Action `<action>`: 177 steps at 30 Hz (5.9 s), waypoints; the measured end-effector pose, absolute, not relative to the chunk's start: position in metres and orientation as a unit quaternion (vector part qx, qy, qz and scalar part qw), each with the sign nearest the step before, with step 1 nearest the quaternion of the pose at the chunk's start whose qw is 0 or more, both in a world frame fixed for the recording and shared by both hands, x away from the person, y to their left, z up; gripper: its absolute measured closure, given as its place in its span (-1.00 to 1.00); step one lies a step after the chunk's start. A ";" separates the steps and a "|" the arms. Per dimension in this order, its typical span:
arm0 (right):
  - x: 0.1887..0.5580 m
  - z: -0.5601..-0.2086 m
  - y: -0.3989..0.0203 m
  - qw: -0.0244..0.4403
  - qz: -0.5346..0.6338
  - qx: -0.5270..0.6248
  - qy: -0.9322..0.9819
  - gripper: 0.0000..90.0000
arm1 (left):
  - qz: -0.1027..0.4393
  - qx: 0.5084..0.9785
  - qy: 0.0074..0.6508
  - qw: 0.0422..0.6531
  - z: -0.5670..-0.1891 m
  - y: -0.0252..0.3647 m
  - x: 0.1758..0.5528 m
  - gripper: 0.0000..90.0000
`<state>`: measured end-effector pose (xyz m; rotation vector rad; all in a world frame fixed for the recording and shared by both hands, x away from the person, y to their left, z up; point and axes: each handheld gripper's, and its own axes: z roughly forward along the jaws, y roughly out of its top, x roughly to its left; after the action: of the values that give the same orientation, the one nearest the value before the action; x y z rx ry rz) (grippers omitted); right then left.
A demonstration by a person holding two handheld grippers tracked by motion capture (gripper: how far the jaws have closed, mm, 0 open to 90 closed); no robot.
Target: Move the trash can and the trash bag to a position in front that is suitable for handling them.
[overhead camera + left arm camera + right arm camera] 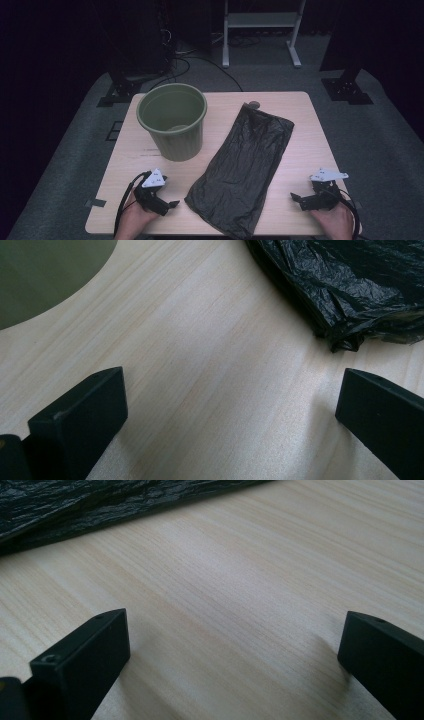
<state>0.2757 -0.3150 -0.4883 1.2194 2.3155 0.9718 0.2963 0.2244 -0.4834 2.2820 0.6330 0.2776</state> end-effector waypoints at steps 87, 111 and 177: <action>0.291 -0.448 -0.283 0.181 0.372 0.410 0.813 0.00 | 0.112 0.887 0.253 0.369 -0.483 0.226 0.295 -1.00; 0.315 -0.466 -0.157 0.121 0.368 0.343 0.856 -0.40 | 0.111 0.887 0.253 0.368 -0.483 0.226 0.295 -1.00; 0.323 -0.478 -0.254 0.193 0.344 0.405 0.825 -0.72 | 0.115 0.885 0.260 0.368 -0.483 0.226 0.294 -1.00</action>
<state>0.3230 -0.2543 -0.4778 1.1354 2.3156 0.9655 0.2940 0.2261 -0.4835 2.2739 0.6679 0.2950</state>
